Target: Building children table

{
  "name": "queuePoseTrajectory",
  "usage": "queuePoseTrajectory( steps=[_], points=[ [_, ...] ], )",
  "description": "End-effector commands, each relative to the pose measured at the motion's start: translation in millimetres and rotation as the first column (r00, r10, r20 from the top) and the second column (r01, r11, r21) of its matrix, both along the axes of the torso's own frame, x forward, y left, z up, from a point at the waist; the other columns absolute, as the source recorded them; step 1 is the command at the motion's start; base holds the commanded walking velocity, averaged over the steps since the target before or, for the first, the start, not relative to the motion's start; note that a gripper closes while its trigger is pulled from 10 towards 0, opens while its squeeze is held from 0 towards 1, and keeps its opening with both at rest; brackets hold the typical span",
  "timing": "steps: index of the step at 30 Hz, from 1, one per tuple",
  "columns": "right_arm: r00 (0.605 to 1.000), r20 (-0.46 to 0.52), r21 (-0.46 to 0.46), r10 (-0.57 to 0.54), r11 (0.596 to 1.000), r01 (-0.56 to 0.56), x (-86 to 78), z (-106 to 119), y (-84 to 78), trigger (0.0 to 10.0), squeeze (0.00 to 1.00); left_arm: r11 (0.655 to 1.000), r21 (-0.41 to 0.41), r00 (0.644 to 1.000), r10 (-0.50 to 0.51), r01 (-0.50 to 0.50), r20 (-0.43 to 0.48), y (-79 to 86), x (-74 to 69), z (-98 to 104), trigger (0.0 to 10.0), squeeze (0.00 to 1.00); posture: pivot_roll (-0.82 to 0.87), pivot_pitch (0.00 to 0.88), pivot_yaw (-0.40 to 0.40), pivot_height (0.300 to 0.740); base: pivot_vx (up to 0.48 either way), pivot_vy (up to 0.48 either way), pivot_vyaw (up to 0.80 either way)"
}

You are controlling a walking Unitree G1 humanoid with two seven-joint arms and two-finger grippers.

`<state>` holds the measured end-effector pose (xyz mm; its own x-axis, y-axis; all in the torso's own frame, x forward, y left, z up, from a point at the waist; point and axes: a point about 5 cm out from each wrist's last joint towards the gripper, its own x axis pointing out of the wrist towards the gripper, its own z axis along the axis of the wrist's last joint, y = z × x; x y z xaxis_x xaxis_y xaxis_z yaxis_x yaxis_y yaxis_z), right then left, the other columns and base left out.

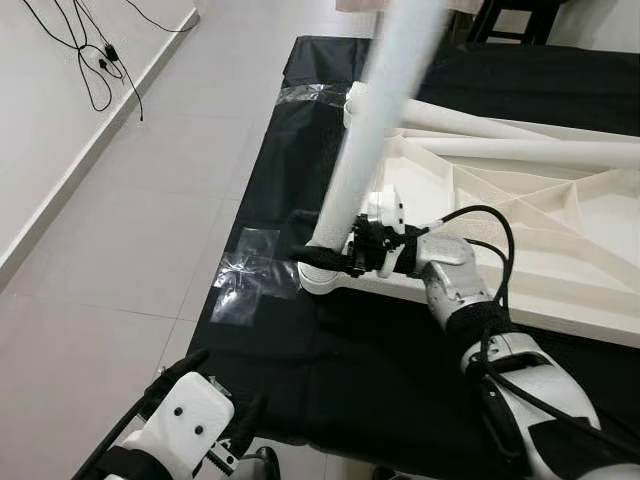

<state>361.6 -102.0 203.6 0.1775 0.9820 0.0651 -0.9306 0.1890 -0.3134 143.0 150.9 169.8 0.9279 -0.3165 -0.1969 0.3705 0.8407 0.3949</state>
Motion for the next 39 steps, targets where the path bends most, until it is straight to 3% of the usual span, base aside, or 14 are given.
queuePoseTrajectory(
  steps=[1, 11, 18, 20, 24, 28, 29, 30, 31, 32, 33, 35, 37, 39],
  points=[
    [0.983, -0.183, -0.161, -0.013, 0.987, -0.017, -11.2, -51.6, -7.8, 10.0, 0.0, 1.0, -0.007, 1.0, -0.001, 0.001, -0.015, 0.7, -3.6, 1.1, 10.0, 0.0, 0.25, 0.339, 0.015, 0.74, 0.0, 0.0, 0.0],
    [0.974, -0.223, -0.234, 0.044, 0.967, -0.097, -13.2, -54.5, -8.3, 10.0, 0.0, 1.0, -0.006, 1.0, -0.002, 0.002, -0.016, 0.8, -3.7, 1.4, 10.0, 0.0, 0.25, 0.344, 0.013, 0.74, 0.0, 0.0, 0.0],
    [0.976, -0.214, -0.25, 0.046, 0.963, -0.1, -13.1, -54.7, -8.2, 10.0, 0.0, 1.0, -0.007, 1.0, -0.002, 0.002, -0.016, 0.7, -3.8, 1.6, 10.0, 0.0, 0.25, 0.345, 0.012, 0.74, 0.0, 0.0, 0.0],
    [0.976, -0.205, -0.31, 0.071, 0.941, -0.133, -13.7, -54.2, -9.4, 10.0, 0.0, 1.0, -0.011, 1.0, -0.003, 0.003, -0.016, 0.2, -3.5, 1.8, 10.0, 0.0, 0.24, 0.35, 0.01, 0.74, 0.0, 0.0, 0.0],
    [0.976, -0.201, -0.318, 0.083, 0.937, -0.145, -11.6, -48.4, -8.7, 10.0, 0.0, 1.0, -0.017, 1.0, -0.004, 0.004, -0.013, -1.1, -2.2, 2.0, 10.0, 0.0, 0.22, 0.356, 0.0, 0.74, 0.0, 0.0, 0.0],
    [0.978, -0.189, -0.246, 0.083, 0.961, -0.129, -4.1, -29.2, -5.0, 10.0, 0.0, 1.0, -0.024, 1.0, -0.005, 0.005, -0.007, -3.5, 1.3, 1.1, 10.0, 0.0, 0.2, 0.346, -0.006, 0.74, 0.0, 0.0, 0.0],
    [0.979, -0.184, -0.127, 0.083, 0.986, -0.108, 2.2, -8.8, -4.1, 10.0, 0.0, 1.0, -0.027, 1.0, -0.011, 0.011, -0.001, -5.0, 5.8, -0.9, 10.0, 0.0, 0.18, 0.305, -0.005, 0.74, 0.0, 0.0, 0.0],
    [0.979, -0.184, -0.127, 0.083, 0.986, -0.108, 2.2, -8.8, -4.1, 10.0, 0.0, 1.0, -0.027, 1.0, -0.011, 0.011, -0.001, -5.0, 5.8, -0.9, 10.0, 0.0, 0.18, 0.305, -0.005, 0.74, 0.0, 0.0, 0.0],
    [0.98, -0.176, -0.02, 0.096, 0.995, -0.101, 6.2, 10.0, -5.1, 10.0, 0.0, 1.0, -0.027, 1.0, -0.014, 0.014, 0.011, -6.0, 11.2, -2.7, 10.0, 0.0, 0.17, 0.279, -0.01, 0.74, 0.0, 0.0, 0.0],
    [0.98, -0.176, -0.02, 0.096, 0.995, -0.101, 6.2, 10.0, -5.1, 10.0, 0.0, 1.0, -0.027, 1.0, -0.014, 0.014, 0.011, -6.0, 11.2, -2.7, 10.0, 0.0, 0.17, 0.279, -0.01, 0.74, 0.0, 0.0, 0.0],
    [0.979, -0.168, 0.047, 0.111, 0.993, -0.104, 8.0, 21.9, -6.3, 10.0, 0.0, 1.0, -0.027, 1.0, -0.016, 0.016, 0.019, -6.6, 14.8, -3.7, 10.0, 0.0, 0.17, 0.279, -0.01, 0.74, 0.0, 0.0, 0.0],
    [0.979, -0.168, 0.047, 0.111, 0.993, -0.104, 8.0, 21.9, -6.3, 10.0, 0.0, 1.0, -0.027, 1.0, -0.016, 0.016, 0.019, -6.6, 14.8, -3.7, 10.0, 0.0, 0.17, 0.279, -0.01, 0.74, 0.0, 0.0, 0.0],
    [0.982, -0.131, 0.153, 0.138, 0.981, -0.118, 8.7, 42.8, -10.5, 10.0, 0.0, 1.0, -0.023, 0.998, 0.012, -0.011, 0.067, -4.6, 28.6, -4.1, 10.0, 0.0, 0.14, 0.211, -0.021, 0.74, 0.0, 0.0, 0.0],
    [0.983, -0.117, 0.178, 0.145, 0.976, -0.123, 8.4, 48.0, -11.8, 10.0, 0.0, 1.0, -0.023, 0.996, 0.022, -0.02, 0.083, -4.2, 33.6, -4.1, 10.0, 0.0, 0.14, 0.211, -0.021, 0.74, 0.0, 0.0, 0.0]
  ],
)
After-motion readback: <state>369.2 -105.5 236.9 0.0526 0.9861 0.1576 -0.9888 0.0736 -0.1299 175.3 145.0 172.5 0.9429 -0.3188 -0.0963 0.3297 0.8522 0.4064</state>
